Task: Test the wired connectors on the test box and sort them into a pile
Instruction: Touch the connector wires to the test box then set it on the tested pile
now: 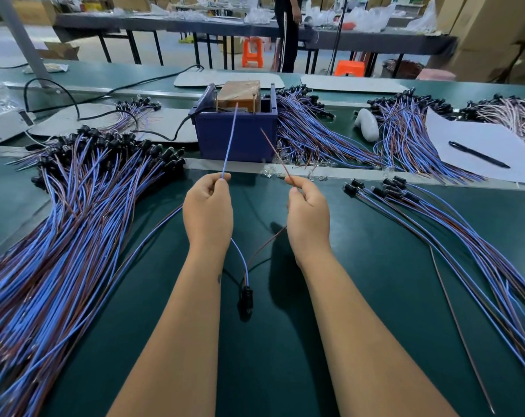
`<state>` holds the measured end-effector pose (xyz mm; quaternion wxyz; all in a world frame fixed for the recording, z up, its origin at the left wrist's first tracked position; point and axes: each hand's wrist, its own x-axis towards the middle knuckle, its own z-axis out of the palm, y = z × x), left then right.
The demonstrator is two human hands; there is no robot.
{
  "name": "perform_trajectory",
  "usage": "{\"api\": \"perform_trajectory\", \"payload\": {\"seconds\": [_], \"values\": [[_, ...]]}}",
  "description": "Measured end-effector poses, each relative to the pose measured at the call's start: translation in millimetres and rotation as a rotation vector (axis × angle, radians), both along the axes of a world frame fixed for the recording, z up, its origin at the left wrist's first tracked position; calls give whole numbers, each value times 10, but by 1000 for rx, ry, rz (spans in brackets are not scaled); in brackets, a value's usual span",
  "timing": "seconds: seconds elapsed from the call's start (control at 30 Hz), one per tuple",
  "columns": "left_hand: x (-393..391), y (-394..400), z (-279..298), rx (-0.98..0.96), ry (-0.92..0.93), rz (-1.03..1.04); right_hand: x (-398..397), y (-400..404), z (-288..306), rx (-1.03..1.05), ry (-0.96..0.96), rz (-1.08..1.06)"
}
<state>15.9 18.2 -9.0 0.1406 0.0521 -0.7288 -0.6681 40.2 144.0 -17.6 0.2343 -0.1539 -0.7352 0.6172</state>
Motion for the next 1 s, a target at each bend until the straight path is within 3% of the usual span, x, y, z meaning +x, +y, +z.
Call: {"api": "perform_trajectory", "payload": {"seconds": [1.0], "values": [[-69, 1, -8, 44, 9, 60, -71, 20, 0, 101, 44, -36]]}}
